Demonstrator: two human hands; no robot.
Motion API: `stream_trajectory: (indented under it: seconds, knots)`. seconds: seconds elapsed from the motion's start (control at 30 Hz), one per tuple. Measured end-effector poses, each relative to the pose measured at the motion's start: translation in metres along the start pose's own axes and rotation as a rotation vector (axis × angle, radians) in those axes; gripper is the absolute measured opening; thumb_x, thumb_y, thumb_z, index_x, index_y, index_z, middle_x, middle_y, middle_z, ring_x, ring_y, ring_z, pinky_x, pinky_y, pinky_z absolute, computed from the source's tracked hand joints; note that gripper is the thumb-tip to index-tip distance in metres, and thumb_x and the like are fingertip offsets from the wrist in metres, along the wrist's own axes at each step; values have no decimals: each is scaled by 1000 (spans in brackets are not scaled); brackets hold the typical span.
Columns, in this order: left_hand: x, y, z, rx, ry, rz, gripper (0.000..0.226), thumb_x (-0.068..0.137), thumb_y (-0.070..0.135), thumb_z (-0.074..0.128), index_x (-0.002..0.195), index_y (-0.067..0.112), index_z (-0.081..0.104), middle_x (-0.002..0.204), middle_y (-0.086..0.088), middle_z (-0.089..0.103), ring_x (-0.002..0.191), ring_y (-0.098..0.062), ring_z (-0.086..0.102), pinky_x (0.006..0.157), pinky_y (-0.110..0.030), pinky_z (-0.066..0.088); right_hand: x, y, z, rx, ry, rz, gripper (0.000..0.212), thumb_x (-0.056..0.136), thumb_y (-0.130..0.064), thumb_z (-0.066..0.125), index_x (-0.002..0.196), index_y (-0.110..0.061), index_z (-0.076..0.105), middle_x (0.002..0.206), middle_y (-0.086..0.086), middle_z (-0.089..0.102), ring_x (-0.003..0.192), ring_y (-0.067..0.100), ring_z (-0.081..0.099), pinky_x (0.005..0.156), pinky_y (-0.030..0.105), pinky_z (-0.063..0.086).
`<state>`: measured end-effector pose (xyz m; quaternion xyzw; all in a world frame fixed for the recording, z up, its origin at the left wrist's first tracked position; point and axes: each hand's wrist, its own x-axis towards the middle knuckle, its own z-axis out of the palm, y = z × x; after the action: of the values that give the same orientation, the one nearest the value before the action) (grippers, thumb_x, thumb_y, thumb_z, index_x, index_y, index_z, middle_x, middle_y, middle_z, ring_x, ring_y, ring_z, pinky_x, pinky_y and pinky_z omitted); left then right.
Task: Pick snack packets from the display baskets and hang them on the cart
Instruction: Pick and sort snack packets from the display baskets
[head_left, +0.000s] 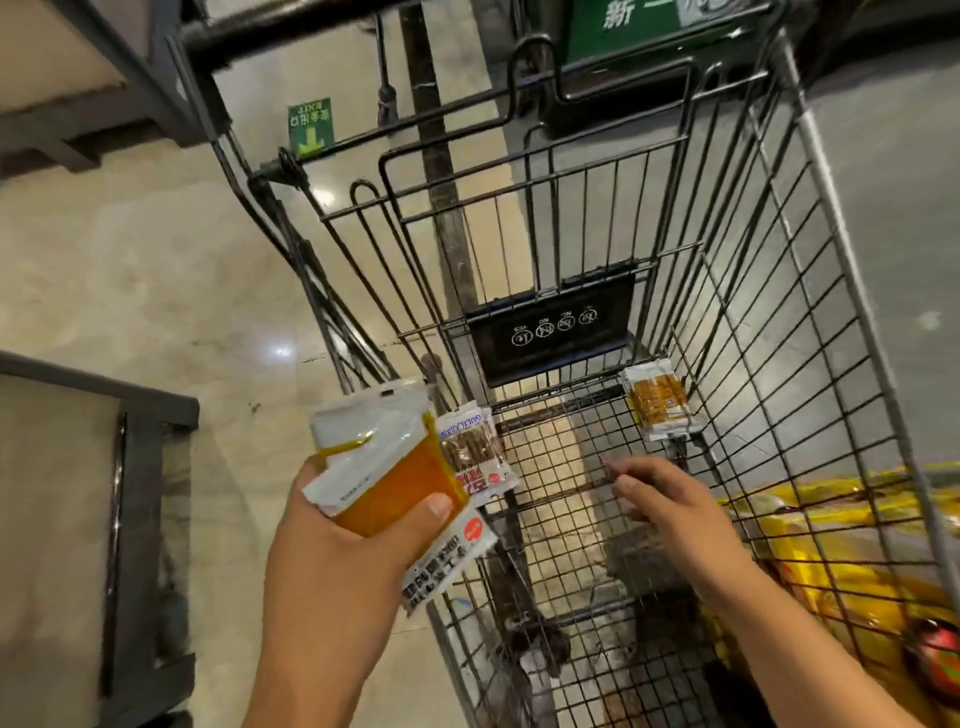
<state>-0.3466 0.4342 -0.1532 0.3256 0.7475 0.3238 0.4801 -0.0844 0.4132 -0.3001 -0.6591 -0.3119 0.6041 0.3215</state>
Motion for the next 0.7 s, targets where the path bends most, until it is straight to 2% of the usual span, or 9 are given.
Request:
stream_trajectory:
  seconds: [0.07,0.17,0.23,0.3,0.37,0.43,0.5,0.6,0.7]
  knots:
    - [-7,2,26,-20,-133,-20,65,67,9,89,117,39,61,101,15,76,88,-8,75,70,-27,61,-22,-14,-13,123,-64,-51,15,94,-30,67,105,-24,75,112,-2,73,107,19,68,83,29,51]
    - [-3,-6,71,-83,-326,-113,66,66,7,86,122,30,60,106,6,78,91,-13,75,71,-26,61,-30,-24,-19,175,-206,-50,46,76,-58,74,113,-32,73,123,-1,71,115,18,66,91,33,53]
    - [4,-14,99,-100,-399,-159,64,68,11,85,125,25,61,105,3,78,91,-14,76,67,-23,59,-24,-24,-21,166,-256,-29,45,82,-49,70,125,-33,66,123,-5,70,112,13,66,89,27,53]
    - [12,-23,120,-65,-438,-172,74,61,29,93,128,25,61,106,4,78,94,-15,75,71,-26,59,-16,-23,-22,179,-265,-3,42,88,-37,69,129,-31,60,114,-7,71,99,12,66,81,22,52]
    - [20,-27,136,34,-481,-180,83,55,48,95,128,28,60,109,7,77,99,-15,74,87,-38,59,-9,-18,-29,237,-260,47,39,92,-25,71,128,-28,59,105,-9,73,92,9,67,74,20,52]
    - [23,-23,143,126,-575,-198,72,62,57,85,125,30,61,113,8,75,104,-13,72,101,-46,54,-2,-10,-35,286,-248,106,40,92,-12,67,130,-21,57,94,-9,74,79,6,68,64,18,51]
    - [23,-16,142,246,-629,-175,70,70,56,77,132,30,59,127,9,70,112,-9,67,102,-37,49,6,2,-40,373,-192,180,44,90,-6,68,131,-17,56,88,-3,72,70,11,66,56,24,51]
    - [26,-5,128,528,-428,80,54,90,43,70,140,29,54,136,11,60,111,-7,59,87,-22,43,22,19,-49,487,-22,283,53,83,-8,74,131,-18,54,113,13,71,91,32,70,71,46,60]
    - [40,-2,100,780,-104,411,32,95,30,68,126,25,62,120,4,61,110,-21,58,89,-32,43,45,30,-57,448,156,317,49,87,-7,73,131,-17,54,121,13,68,95,30,70,62,35,58]
